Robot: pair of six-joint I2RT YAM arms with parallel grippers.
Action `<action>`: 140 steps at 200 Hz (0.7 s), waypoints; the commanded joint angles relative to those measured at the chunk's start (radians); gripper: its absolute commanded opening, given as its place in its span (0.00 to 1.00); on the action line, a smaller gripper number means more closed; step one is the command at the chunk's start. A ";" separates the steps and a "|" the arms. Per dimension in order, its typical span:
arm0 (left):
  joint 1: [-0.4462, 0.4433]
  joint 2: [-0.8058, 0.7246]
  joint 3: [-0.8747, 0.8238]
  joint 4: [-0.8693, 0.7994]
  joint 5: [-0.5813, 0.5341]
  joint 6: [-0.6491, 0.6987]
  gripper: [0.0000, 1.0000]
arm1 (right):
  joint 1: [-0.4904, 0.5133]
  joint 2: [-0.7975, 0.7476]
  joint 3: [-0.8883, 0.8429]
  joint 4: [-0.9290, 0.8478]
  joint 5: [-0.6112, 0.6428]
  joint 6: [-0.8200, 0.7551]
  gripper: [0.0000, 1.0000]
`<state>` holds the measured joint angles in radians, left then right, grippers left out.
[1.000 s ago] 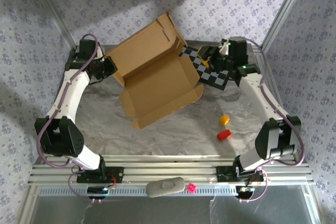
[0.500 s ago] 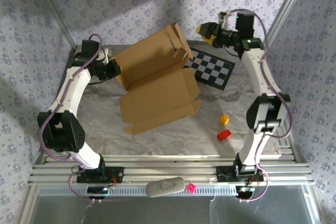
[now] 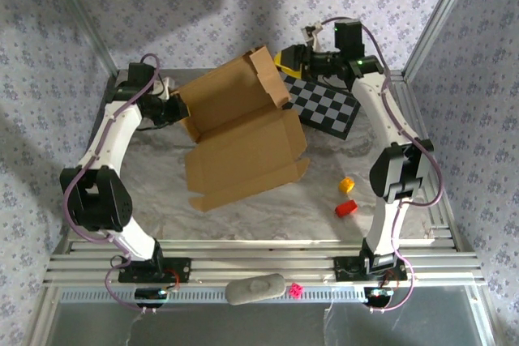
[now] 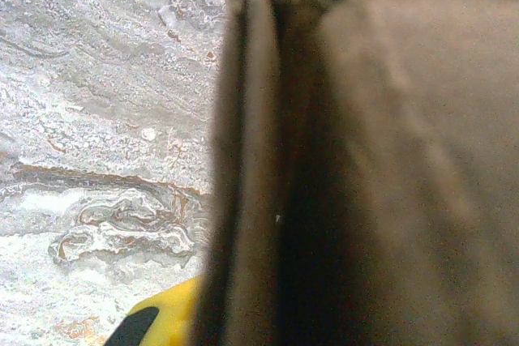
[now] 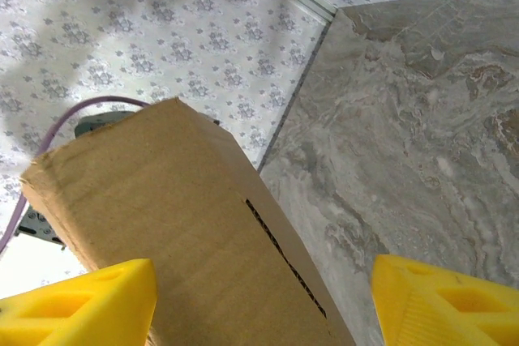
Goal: Fold the paper box
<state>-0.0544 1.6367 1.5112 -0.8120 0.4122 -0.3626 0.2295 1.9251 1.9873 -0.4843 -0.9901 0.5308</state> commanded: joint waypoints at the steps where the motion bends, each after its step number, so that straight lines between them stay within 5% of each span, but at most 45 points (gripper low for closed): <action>1: 0.000 0.010 0.053 -0.014 0.042 0.011 0.00 | 0.016 -0.036 0.038 -0.109 0.057 -0.101 0.71; 77: -0.008 0.003 0.062 -0.034 0.032 0.014 0.00 | 0.087 -0.124 0.045 -0.231 0.402 -0.251 0.72; 140: -0.015 0.005 0.067 -0.049 0.024 0.017 0.00 | 0.105 -0.163 0.038 -0.189 0.327 -0.227 0.72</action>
<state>-0.0654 1.6447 1.5417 -0.8394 0.4114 -0.3557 0.3367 1.7927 2.0018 -0.6811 -0.6186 0.3054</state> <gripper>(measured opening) 0.089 0.720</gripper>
